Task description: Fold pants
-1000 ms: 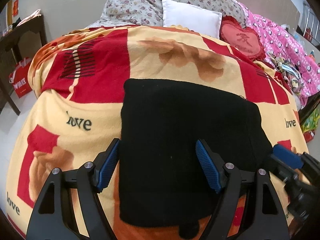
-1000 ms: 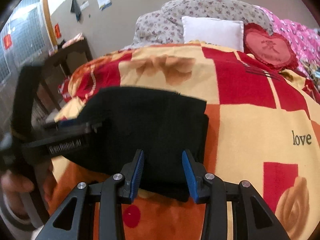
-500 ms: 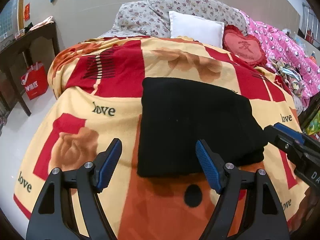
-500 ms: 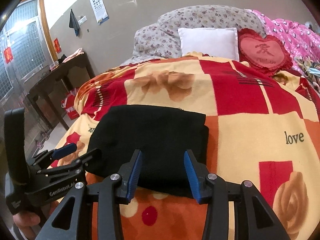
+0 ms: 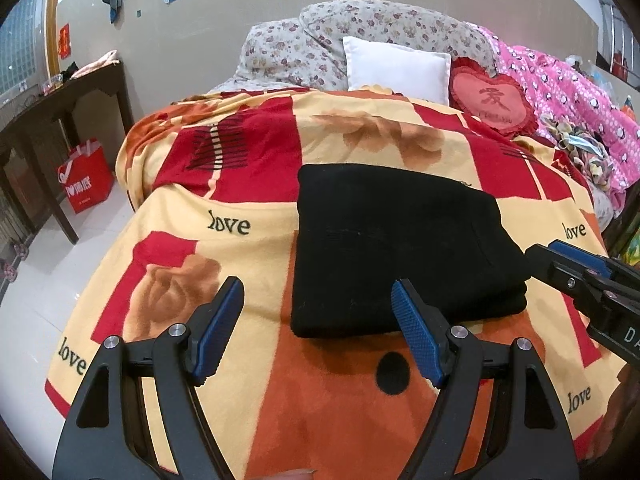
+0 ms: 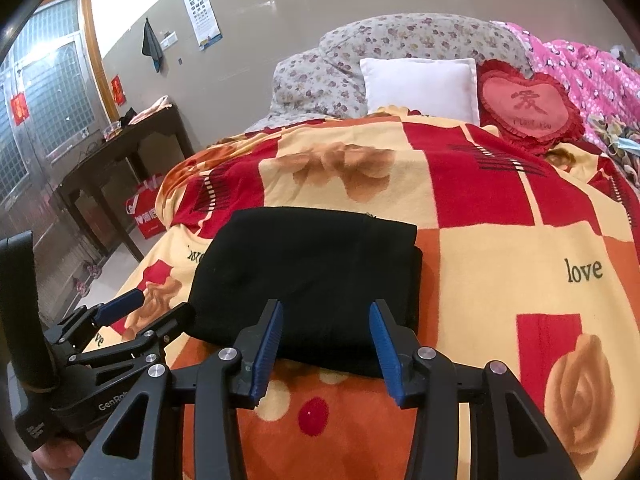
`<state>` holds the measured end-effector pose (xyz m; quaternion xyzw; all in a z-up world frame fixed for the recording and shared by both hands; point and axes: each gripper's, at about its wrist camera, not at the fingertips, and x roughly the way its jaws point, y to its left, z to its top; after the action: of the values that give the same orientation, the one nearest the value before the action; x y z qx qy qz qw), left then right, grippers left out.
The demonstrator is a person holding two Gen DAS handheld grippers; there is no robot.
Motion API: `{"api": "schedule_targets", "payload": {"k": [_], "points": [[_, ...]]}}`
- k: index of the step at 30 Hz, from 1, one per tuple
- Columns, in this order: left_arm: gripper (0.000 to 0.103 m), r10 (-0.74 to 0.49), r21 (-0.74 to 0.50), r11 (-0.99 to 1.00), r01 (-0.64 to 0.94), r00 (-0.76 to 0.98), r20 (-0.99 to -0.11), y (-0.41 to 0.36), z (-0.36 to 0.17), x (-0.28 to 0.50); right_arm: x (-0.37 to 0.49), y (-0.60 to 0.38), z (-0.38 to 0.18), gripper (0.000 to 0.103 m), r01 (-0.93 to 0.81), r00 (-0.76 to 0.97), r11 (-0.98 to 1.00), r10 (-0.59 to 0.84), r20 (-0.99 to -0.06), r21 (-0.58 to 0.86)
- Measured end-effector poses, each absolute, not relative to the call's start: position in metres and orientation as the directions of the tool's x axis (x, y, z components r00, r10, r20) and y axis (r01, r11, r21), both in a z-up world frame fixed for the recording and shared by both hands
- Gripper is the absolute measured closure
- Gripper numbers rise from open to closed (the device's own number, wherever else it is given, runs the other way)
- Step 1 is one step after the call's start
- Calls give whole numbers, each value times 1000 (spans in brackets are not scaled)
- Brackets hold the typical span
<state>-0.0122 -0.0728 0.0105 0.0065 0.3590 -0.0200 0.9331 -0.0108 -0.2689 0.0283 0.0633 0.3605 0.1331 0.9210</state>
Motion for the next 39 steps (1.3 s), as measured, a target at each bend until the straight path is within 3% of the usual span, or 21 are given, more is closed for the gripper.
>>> {"api": "schedule_targets", "payload": {"k": [39], "points": [[26,-21,14,999,41,731,-682,-76,4,-9,-9,-265,25,59,-204,690,958,286,-665,200]]}}
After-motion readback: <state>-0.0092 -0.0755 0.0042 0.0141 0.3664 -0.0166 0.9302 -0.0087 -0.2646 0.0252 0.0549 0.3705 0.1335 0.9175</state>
